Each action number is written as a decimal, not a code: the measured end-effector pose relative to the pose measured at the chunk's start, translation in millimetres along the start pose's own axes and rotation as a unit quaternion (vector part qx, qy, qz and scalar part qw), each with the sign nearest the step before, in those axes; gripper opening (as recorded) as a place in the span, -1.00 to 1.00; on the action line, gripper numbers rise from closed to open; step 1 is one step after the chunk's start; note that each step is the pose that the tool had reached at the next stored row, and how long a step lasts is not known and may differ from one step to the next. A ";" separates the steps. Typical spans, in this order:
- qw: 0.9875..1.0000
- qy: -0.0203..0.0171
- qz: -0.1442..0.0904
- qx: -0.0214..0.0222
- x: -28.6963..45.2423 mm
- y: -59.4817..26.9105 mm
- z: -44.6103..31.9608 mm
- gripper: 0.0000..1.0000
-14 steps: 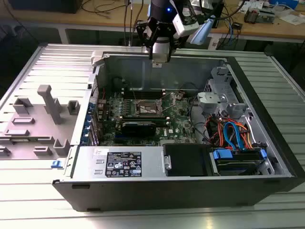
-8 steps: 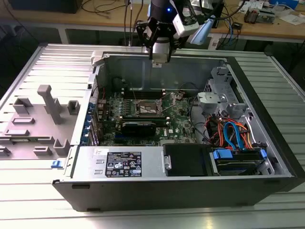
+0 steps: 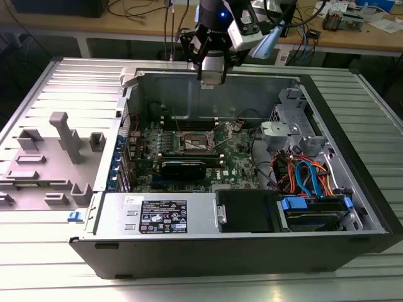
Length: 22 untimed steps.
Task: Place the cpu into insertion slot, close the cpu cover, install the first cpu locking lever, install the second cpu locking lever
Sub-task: 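Place the cpu into insertion slot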
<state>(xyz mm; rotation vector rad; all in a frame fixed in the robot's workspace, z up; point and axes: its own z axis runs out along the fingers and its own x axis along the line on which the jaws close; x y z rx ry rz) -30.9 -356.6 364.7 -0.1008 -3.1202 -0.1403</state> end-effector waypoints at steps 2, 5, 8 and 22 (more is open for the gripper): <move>1.000 -0.001 0.007 0.000 0.0 -0.2 0.3 0.08; 1.000 -0.001 0.007 0.000 0.0 -0.2 0.3 0.08; 1.000 -0.001 0.007 0.000 0.0 -0.2 0.3 0.08; 0.999 -0.003 0.036 0.000 -0.3 -4.2 1.8 0.08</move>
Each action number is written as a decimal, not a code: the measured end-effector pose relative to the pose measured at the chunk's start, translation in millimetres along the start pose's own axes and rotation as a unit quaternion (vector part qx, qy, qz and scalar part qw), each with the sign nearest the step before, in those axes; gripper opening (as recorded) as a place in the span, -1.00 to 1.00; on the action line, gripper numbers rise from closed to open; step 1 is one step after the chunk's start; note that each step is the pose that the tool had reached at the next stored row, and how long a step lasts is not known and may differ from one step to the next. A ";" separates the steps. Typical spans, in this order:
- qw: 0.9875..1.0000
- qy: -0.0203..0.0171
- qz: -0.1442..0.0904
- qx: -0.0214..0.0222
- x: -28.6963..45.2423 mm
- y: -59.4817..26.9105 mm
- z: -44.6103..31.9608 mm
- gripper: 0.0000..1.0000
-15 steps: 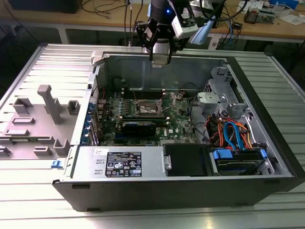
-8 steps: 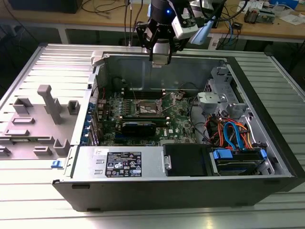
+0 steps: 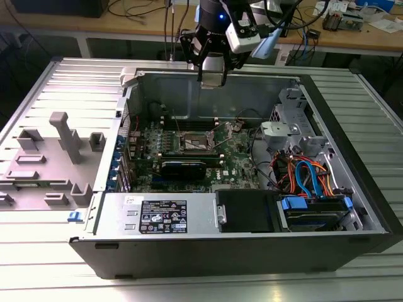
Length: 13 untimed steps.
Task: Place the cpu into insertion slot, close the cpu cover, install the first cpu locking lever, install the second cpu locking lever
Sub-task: 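Place the cpu into insertion slot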
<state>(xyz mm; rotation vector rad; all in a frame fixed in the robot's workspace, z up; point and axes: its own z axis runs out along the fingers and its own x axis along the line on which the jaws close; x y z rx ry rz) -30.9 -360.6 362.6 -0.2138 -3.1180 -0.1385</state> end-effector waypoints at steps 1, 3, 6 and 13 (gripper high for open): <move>1.000 -0.001 0.007 0.000 0.0 -0.1 0.3 0.08; 1.000 -0.002 0.018 0.000 0.0 -0.1 0.9 0.08; 0.999 -0.003 0.037 0.000 0.0 -0.2 1.6 0.08; 0.999 -0.004 0.040 0.000 0.0 -0.2 1.8 0.08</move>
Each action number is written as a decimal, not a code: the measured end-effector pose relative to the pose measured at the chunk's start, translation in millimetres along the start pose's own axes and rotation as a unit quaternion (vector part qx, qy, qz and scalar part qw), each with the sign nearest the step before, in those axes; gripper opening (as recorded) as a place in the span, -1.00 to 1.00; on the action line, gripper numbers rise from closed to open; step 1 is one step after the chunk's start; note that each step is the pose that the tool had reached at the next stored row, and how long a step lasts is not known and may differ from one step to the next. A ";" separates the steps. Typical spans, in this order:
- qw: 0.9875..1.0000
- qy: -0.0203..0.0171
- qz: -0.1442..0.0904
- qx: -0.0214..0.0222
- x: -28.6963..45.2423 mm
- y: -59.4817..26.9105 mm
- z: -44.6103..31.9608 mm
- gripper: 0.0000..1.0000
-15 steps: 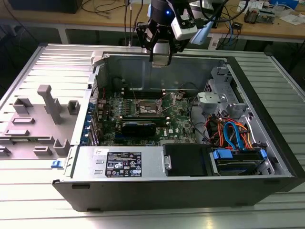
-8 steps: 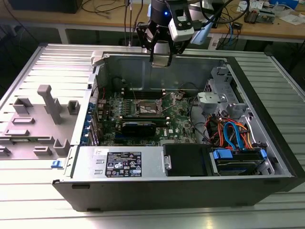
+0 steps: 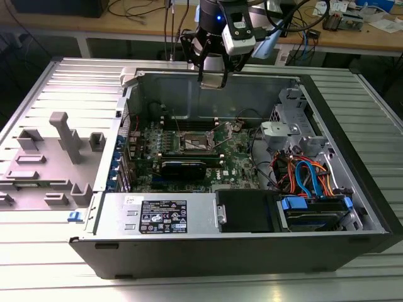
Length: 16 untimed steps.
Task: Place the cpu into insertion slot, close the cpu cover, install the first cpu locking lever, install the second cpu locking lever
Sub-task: 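Place the cpu into insertion slot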
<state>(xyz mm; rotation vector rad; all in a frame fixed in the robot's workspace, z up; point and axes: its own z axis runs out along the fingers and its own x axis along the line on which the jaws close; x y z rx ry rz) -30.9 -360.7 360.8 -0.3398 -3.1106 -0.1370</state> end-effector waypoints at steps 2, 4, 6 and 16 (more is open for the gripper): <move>1.000 0.000 0.003 0.000 0.0 0.0 0.2 0.08; 1.000 -0.001 0.013 0.000 0.0 0.0 0.7 0.08; 1.000 -0.003 0.029 0.000 0.0 -0.1 1.2 0.08; 0.995 -0.009 0.104 -0.002 -0.1 -0.4 4.6 0.08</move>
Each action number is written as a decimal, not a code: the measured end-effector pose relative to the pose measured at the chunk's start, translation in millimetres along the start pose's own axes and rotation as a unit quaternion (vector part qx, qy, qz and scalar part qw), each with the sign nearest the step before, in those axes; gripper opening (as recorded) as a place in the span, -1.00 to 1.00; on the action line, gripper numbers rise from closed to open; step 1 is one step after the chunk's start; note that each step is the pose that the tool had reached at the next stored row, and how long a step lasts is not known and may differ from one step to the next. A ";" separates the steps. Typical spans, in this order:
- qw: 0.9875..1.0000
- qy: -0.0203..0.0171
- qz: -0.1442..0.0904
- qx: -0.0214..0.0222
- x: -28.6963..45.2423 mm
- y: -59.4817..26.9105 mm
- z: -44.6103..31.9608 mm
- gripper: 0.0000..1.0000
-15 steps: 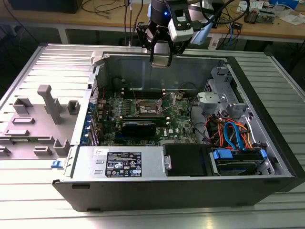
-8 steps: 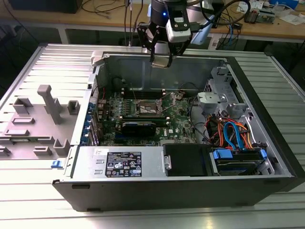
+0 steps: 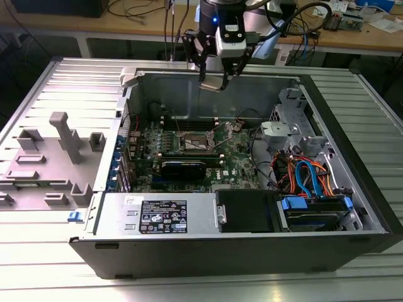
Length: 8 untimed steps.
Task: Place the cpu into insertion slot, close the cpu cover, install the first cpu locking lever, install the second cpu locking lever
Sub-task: 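Place the cpu into insertion slot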
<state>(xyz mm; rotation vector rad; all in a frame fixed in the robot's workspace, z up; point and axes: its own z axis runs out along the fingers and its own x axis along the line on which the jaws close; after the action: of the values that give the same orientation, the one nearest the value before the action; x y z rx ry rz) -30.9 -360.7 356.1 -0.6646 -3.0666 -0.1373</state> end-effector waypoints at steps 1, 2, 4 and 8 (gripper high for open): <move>1.000 -0.001 0.008 0.000 0.0 0.0 0.3 0.08; 1.000 -0.001 0.012 0.000 0.0 0.0 0.4 0.08; 1.000 -0.001 0.017 0.000 0.0 0.0 0.5 0.08; 1.000 -0.001 0.017 0.000 0.0 -0.1 0.5 0.08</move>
<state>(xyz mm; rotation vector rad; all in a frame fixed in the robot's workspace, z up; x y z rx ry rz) -30.9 -360.7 355.6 -0.7185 -3.0560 -0.1373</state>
